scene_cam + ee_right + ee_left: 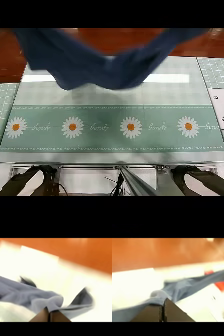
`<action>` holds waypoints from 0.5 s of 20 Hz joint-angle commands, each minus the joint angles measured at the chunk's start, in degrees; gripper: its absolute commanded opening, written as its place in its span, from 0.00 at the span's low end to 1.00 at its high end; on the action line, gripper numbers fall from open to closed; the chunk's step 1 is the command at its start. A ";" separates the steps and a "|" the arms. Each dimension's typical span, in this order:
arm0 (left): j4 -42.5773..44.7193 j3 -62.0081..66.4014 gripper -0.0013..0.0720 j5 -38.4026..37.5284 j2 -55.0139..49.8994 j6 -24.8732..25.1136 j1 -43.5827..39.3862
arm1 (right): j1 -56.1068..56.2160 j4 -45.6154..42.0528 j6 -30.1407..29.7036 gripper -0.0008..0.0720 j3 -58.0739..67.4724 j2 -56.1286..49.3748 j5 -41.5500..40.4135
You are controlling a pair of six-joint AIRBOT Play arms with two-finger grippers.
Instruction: Fold the shirts.
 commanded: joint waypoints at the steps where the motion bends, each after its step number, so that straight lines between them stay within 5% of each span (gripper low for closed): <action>1: 10.71 17.81 0.04 1.55 5.33 -5.01 5.92 | 0.02 -8.59 2.12 0.04 9.33 10.64 -1.99; 5: 32.83 20.33 0.04 1.62 15.74 -9.27 10.21 | 0.02 -17.75 4.55 0.04 9.33 21.94 -1.33; 10: 40.57 17.14 0.04 -4.57 24.15 -12.26 6.97 | 0.02 -24.59 9.97 0.04 6.32 28.46 8.31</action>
